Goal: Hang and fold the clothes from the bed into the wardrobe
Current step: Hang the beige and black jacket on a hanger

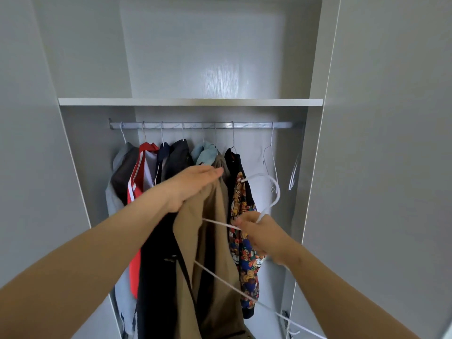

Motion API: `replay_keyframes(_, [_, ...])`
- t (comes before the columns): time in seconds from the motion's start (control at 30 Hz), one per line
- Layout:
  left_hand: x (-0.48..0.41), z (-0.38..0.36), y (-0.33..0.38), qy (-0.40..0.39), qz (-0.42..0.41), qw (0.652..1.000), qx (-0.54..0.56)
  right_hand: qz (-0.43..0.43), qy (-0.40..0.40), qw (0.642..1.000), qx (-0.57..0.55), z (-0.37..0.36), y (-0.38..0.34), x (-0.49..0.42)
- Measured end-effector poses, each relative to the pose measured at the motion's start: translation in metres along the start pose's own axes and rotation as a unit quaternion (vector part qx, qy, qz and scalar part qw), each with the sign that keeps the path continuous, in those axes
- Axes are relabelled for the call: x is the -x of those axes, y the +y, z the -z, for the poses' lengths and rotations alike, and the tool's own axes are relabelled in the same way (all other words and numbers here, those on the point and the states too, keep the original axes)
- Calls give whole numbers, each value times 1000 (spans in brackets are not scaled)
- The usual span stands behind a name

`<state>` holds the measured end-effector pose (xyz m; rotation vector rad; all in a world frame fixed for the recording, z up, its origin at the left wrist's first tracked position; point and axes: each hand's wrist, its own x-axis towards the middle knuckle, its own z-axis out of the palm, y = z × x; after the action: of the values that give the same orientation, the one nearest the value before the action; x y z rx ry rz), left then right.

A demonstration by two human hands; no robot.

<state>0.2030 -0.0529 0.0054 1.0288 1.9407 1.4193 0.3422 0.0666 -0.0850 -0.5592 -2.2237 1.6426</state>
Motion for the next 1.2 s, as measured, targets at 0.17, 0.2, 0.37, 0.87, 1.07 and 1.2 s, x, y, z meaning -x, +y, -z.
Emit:
replay_keyframes(0.17, [8, -35, 8, -59, -40, 993, 90, 75, -25, 992, -95, -32, -8, -11])
replay_keyframes(0.2, [10, -34, 11, -50, -50, 991, 111, 78, -7, 991, -106, -33, -11, -15])
replay_keyframes(0.37, [10, 6, 3, 46, -200, 946, -251, 104, 115, 981, -120, -17, -22, -30])
replay_keyframes(0.87, [-9, 11, -7, 125, -247, 861, -426, 267, 386, 882, 52, -2, -51, -12])
replay_keyframes(1.07, [-14, 33, 19, 222, -277, 880, -315, 281, 414, 865, 27, 7, -15, -3])
replay_keyframes(1.2, [-11, 51, 40, 258, -300, 878, -269, 206, 317, 925, 39, 10, 8, -10])
